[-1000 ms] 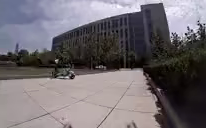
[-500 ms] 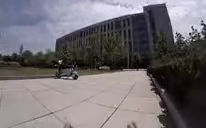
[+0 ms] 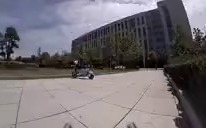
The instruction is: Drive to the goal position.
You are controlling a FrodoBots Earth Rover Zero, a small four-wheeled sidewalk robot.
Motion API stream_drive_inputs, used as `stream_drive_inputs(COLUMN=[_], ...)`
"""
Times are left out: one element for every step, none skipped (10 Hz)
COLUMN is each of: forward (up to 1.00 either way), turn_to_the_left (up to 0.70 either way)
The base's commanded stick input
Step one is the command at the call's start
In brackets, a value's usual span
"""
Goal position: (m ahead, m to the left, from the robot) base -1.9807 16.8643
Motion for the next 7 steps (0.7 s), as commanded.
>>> stream_drive_inputs(forward=[0.0,0.0,0.0,0.0,0.0,0.0,0.0], turn_to_the_left=[0.45,0.45,0.45,0.45,0.45,0.45,0.45])
